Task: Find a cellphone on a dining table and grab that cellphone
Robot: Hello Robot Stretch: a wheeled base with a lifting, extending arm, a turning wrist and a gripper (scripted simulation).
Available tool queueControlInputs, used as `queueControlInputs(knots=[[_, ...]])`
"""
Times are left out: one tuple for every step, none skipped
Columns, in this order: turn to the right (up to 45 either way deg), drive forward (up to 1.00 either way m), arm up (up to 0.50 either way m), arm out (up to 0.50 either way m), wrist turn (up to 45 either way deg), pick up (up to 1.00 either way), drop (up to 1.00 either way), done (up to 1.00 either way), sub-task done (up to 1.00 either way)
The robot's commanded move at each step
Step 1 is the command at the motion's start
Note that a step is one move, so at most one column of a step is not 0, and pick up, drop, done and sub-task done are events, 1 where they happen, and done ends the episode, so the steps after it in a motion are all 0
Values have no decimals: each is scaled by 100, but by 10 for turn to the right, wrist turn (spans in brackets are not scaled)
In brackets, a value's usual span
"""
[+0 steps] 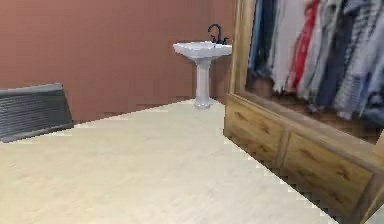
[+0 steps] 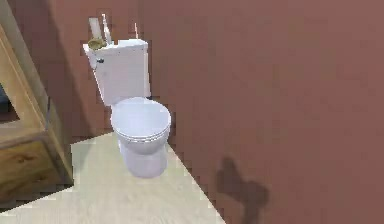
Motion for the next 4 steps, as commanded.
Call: queueControlInputs(knots=[[-300,0,0,0,0,0,0,0,0],[0,10,0,0,0,0,0,0,0],[-450,0,0,0,0,0,0,0,0],[-180,0,0,0,0,0,0,0,0]])
